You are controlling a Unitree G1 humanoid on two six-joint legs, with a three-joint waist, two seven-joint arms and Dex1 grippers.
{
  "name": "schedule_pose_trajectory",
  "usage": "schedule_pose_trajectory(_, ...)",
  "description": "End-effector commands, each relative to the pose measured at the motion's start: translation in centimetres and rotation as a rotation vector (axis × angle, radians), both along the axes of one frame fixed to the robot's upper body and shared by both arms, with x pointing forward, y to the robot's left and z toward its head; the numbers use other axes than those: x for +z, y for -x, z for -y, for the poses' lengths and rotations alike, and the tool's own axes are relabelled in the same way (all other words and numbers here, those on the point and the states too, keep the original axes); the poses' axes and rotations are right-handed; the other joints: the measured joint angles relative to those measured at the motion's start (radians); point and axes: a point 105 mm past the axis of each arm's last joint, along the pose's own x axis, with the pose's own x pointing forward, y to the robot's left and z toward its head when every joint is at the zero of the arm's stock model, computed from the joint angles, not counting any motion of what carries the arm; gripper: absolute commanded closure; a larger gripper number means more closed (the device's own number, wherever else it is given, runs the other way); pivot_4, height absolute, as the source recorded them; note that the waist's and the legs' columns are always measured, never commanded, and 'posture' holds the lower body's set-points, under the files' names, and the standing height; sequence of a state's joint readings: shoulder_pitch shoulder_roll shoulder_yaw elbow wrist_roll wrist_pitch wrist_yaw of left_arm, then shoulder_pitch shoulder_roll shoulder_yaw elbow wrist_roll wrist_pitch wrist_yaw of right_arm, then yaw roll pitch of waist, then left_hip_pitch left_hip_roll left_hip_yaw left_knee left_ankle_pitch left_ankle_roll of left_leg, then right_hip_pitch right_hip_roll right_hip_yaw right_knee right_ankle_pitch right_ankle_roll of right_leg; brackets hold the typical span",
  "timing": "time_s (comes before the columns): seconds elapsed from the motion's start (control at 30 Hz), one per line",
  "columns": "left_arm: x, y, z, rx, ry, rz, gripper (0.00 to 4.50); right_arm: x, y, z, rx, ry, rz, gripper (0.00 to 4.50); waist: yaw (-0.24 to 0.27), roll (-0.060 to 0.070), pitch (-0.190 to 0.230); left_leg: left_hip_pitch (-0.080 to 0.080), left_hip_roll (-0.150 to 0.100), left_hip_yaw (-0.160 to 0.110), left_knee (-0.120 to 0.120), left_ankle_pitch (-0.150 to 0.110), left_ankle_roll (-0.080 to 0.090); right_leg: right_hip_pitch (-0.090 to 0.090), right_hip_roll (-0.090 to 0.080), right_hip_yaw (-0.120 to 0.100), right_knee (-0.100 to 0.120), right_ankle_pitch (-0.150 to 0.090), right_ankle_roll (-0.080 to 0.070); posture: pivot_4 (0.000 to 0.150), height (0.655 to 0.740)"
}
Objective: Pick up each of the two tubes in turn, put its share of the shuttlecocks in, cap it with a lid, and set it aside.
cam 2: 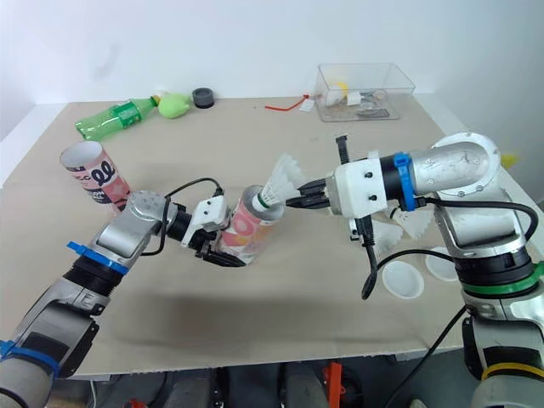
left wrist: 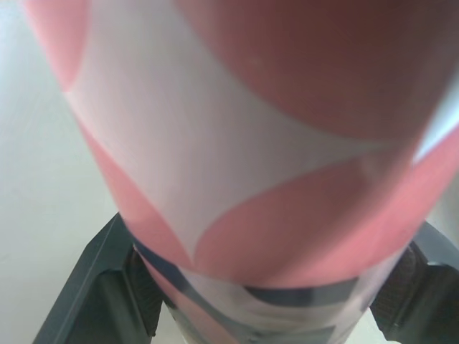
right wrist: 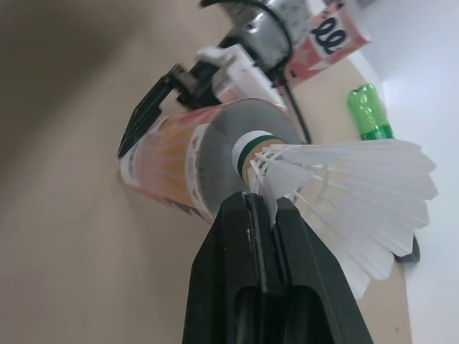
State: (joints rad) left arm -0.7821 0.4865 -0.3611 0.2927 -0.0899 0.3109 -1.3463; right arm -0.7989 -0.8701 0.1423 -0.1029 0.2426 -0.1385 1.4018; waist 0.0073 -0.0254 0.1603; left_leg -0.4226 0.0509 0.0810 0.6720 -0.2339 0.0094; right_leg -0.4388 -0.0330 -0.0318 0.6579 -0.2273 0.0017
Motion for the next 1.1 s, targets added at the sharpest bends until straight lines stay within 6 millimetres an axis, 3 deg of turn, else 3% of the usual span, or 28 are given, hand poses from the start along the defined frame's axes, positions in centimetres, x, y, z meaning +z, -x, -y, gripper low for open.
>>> schedule_pose_trajectory(0.03,0.8,-0.8,0.1,0.033,-0.029,0.085,1.47,-0.2,-0.2,0.5,0.025,0.047,0.058,4.44,0.000,0.000,0.000,0.000,0.000,0.000,0.000,0.000,0.000,0.000,0.000,0.000,0.000,0.000,0.000,0.150,0.7400)
schedule_pose_trajectory(0.27,0.7,-1.6,0.1,0.078,-0.036,0.114,1.47,-1.4,-1.5,0.5,0.054,0.097,0.096,4.44,-0.001,0.000,0.000,0.003,0.000,0.002,0.001,0.000,-0.001,0.000,0.000,0.002,0.003,0.002,-0.002,0.150,0.7400)
schedule_pose_trajectory(0.47,0.7,-1.5,0.3,0.079,-0.026,0.103,1.47,-1.0,-3.0,-0.3,0.071,0.117,0.170,4.44,0.000,0.000,0.000,0.005,0.000,0.002,0.001,0.004,-0.004,0.000,0.000,0.003,0.007,0.001,-0.001,0.150,0.7400)
schedule_pose_trajectory(0.67,0.4,-1.5,0.4,0.084,-0.027,0.095,1.47,-0.4,-3.0,-0.8,0.087,0.111,0.180,4.44,0.000,0.000,0.000,0.005,0.000,0.003,0.001,0.004,-0.004,0.000,0.000,0.003,0.008,0.002,-0.003,0.150,0.7400)
schedule_pose_trajectory(0.7,0.3,-1.5,0.3,0.084,-0.027,0.093,1.47,-0.2,-2.9,-0.9,0.087,0.104,0.177,3.83,0.000,0.000,0.000,0.005,0.000,0.003,0.001,0.004,-0.004,0.000,0.000,0.003,0.008,0.003,-0.005,0.150,0.7400)
schedule_pose_trajectory(0.77,0.1,-1.4,0.3,0.084,-0.029,0.090,1.47,0.3,-2.7,-0.9,0.090,0.088,0.174,3.26,0.000,0.000,0.000,0.006,0.001,0.003,0.001,0.004,-0.004,0.000,0.000,0.003,0.008,0.004,-0.006,0.150,0.7400)
schedule_pose_trajectory(0.9,0.0,-1.5,0.4,0.086,-0.027,0.086,1.47,1.0,-1.9,-1.0,0.101,0.023,0.129,1.68,0.000,0.000,0.000,0.006,0.000,0.003,0.001,0.004,-0.004,0.000,0.000,0.003,0.008,0.004,-0.006,0.150,0.7400)
schedule_pose_trajectory(1.0,0.0,-1.7,0.4,0.088,-0.026,0.087,1.47,1.8,-1.5,-0.8,0.067,-0.121,0.023,0.31,0.002,0.000,0.000,0.006,0.000,0.003,0.001,0.004,-0.004,0.001,-0.001,0.003,0.008,0.005,-0.007,0.150,0.7400)
schedule_pose_trajectory(1.03,0.0,-1.7,0.4,0.091,-0.026,0.089,1.47,2.1,-1.5,-0.5,0.042,-0.179,-0.027,0.05,0.002,0.000,0.000,0.006,-0.001,0.002,0.001,0.004,-0.004,0.001,-0.002,0.003,0.008,0.005,-0.007,0.150,0.7400)
schedule_pose_trajectory(1.1,-0.1,-1.9,0.3,0.095,-0.028,0.092,1.47,3.0,-2.1,0.6,-0.064,-0.423,-0.189,0.05,0.003,0.000,0.000,0.006,-0.002,0.002,0.001,0.004,-0.004,0.002,-0.003,0.002,0.008,0.005,-0.007,0.150,0.7400)
